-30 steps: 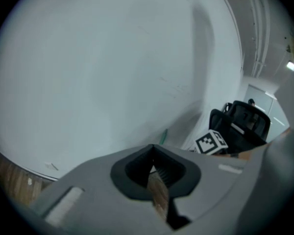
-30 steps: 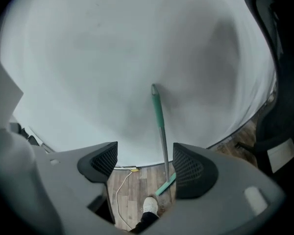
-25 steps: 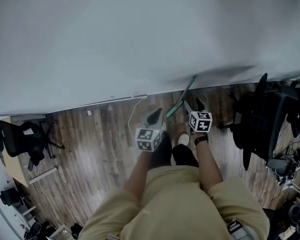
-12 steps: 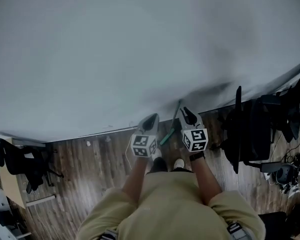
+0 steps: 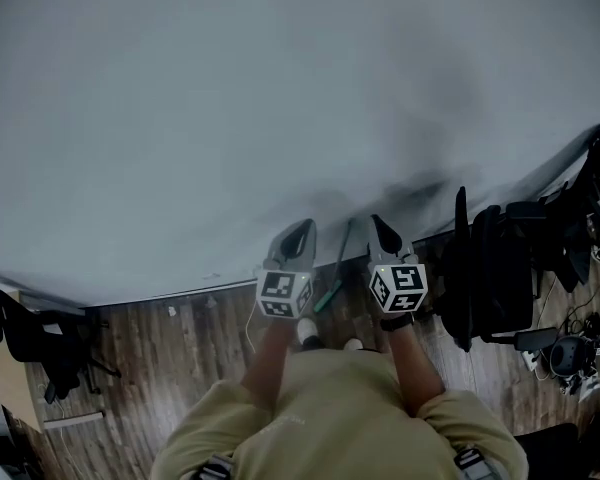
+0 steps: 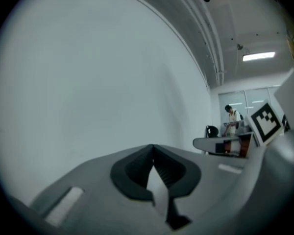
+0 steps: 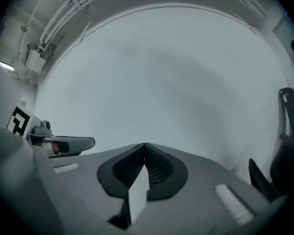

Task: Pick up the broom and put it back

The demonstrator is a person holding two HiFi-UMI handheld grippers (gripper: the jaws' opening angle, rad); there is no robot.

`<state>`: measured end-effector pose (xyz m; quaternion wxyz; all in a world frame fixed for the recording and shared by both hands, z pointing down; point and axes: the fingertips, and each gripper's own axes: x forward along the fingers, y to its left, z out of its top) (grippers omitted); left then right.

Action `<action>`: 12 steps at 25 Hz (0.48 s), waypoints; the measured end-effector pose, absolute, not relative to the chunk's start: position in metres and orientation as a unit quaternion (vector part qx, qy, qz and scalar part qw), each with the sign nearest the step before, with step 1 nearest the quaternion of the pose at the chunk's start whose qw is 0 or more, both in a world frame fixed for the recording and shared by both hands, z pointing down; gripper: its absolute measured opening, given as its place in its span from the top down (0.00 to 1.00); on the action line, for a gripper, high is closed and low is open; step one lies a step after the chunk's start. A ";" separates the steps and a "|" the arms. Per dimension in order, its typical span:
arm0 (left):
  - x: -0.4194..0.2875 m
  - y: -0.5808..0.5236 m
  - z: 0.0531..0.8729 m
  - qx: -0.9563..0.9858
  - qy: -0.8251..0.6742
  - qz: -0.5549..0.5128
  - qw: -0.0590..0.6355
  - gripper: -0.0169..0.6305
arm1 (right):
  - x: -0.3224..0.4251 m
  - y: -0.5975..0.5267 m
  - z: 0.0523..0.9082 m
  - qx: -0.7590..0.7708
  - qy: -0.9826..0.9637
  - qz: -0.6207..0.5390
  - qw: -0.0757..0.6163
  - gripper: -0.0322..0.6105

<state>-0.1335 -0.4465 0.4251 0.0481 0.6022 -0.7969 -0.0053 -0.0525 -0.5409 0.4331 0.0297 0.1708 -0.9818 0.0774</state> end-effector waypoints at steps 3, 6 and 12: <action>-0.129 -0.442 0.403 0.599 -0.800 -0.001 0.026 0.97 | -0.045 -0.532 0.419 0.167 -0.984 0.058 0.021 0.94; -0.123 -0.436 0.393 0.598 -0.801 -0.006 0.018 0.97 | -0.037 -0.523 0.409 0.163 -0.985 0.049 0.017 0.94; -0.096 -0.428 0.381 0.601 -0.798 -0.033 0.023 0.97 | -0.004 -0.517 0.403 0.178 -0.983 0.043 0.016 0.94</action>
